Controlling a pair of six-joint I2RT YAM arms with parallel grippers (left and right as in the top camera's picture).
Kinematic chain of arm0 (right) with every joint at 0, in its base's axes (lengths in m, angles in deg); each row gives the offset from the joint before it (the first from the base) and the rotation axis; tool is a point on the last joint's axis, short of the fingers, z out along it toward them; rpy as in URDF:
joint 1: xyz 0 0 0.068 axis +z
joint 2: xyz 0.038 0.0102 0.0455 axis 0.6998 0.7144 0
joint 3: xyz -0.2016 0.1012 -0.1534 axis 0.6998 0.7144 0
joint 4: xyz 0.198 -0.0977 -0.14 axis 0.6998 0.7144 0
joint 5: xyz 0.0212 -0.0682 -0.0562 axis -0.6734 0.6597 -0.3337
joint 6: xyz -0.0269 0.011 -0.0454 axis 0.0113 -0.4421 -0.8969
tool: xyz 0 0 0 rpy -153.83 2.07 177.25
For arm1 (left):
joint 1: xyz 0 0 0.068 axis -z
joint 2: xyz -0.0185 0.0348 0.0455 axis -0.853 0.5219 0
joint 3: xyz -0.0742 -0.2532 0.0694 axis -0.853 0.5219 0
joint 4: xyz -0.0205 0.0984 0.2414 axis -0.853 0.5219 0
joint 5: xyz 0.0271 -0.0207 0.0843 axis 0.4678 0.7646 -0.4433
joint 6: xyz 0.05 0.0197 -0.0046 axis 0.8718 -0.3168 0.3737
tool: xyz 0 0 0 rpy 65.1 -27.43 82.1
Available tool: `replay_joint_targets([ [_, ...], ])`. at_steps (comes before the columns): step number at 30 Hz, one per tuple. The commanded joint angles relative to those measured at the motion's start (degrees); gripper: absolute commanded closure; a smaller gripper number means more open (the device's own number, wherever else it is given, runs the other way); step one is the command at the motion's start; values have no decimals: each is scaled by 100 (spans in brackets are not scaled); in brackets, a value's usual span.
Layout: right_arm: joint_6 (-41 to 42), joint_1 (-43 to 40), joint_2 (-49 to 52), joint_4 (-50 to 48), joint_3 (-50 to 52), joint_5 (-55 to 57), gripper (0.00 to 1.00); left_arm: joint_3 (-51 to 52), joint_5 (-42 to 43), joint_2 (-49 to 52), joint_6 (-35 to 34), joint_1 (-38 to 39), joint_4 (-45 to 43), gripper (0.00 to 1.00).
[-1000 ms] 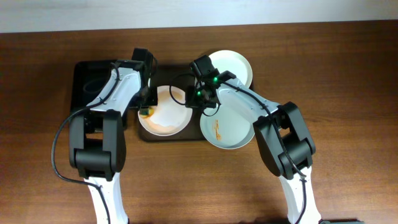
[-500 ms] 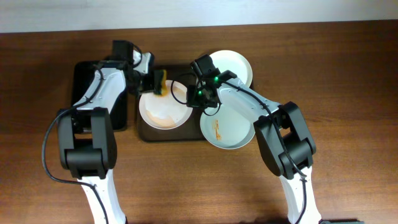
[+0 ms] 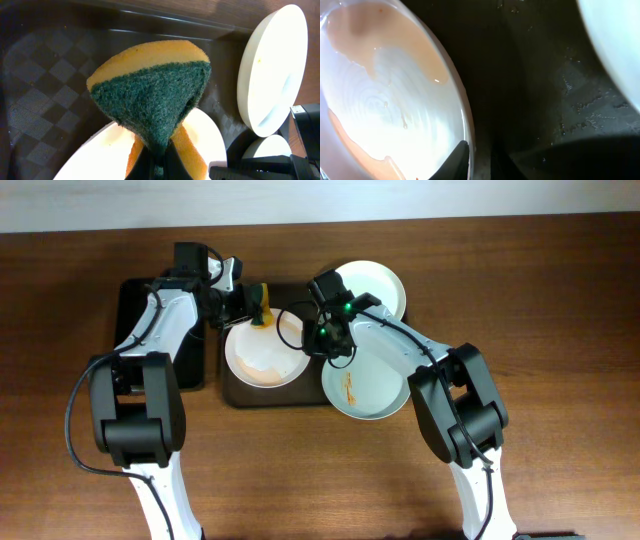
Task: Clean dirty plates on tray and stack at the side
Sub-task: 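Scrub the left white plate with the sponge while right gripper holds rim, then lift the scrubbed plate with the right gripper and place it right of tray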
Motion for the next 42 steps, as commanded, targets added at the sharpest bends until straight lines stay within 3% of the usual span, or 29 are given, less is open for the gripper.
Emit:
replay_joint_targets([
  [1, 39, 72, -76, 2, -24, -98, 84, -17, 151, 39, -55, 9, -140, 99],
  [3, 39, 114, -76, -37, -24, -105, 84, -20, 151, 39, -55, -33, -308, 99],
  [5, 37, 114, -76, -37, -24, -122, 96, -81, 153, 39, -55, -68, -262, 99],
  [8, -33, 103, -151, -31, -26, -229, 96, -407, 173, 33, -28, -70, 278, 99],
  [11, -332, 103, -549, 46, -28, -138, 96, -920, 131, -72, 741, -70, 1058, 99],
  [12, -444, 103, -879, 203, -28, 190, 96, -1139, -208, -166, 1115, -70, 1394, 99],
  [14, -632, 107, -1370, 695, -28, 861, 96, -1172, -1224, -286, 1134, -70, 1545, 99],
  [18, -807, 107, -2006, 1674, -28, 2212, 96, -1172, -1961, -293, 1134, -70, 1556, 99],
  [26, -820, 199, -2371, 1875, -28, 4697, 96, -1169, -1934, -293, 1130, -48, 1655, 99],
  [34, -822, 1447, -2369, 1408, -28, 8174, 96, -1167, -1891, -293, 1130, 326, 1971, 99],
  [42, -822, 2124, -2369, 1252, -28, 9335, 96, -1167, -1893, -293, 1128, 330, 1965, 99],
])
